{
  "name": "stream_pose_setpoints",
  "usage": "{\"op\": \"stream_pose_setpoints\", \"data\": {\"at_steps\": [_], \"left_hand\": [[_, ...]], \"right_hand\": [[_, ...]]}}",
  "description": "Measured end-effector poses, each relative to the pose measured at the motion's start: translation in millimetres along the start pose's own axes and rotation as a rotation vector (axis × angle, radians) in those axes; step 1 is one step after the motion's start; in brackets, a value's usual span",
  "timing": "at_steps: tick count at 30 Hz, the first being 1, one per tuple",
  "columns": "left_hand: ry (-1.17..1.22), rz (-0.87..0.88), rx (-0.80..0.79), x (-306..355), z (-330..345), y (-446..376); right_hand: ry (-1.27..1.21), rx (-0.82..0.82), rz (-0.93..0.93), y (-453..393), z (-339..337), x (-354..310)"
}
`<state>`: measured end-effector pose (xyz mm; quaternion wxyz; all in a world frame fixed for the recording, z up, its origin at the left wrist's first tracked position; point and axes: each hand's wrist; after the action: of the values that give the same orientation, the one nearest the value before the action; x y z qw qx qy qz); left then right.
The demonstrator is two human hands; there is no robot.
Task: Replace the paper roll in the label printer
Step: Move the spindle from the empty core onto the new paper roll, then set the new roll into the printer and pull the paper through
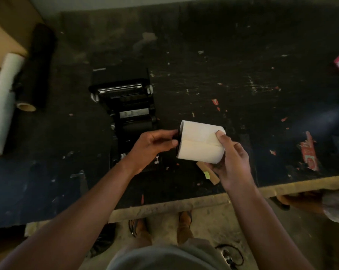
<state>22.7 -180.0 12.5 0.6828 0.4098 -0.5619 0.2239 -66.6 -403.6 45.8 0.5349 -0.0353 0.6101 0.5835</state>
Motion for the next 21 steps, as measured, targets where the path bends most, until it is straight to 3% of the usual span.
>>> {"op": "stream_pose_setpoints", "data": {"at_steps": [6,11,17,21], "left_hand": [[-0.121,0.033,0.198,-11.1,-27.7,42.4],[0.218,-0.032,0.253,-30.0,-38.4,89.9],[0.661,-0.087,0.527,-53.2,-46.9,125.4],[0.650,-0.099,0.574,-52.1,-62.6,133.6]], "right_hand": [[0.204,-0.051,-0.131,4.2,45.7,22.9],[0.430,-0.109,-0.280,12.2,82.9,53.2],[0.721,-0.308,-0.465,15.7,128.9,89.9],[0.753,-0.369,-0.451,6.3,144.3,95.8]]}}
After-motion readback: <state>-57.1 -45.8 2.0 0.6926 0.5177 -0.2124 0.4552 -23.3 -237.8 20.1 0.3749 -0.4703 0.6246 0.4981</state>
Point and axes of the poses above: each hand's wrist, its own y-axis away from the middle knuckle, its own z-axis out of the palm, x = y × z, and after that the axes turned 5 degrees about -x, right-handed
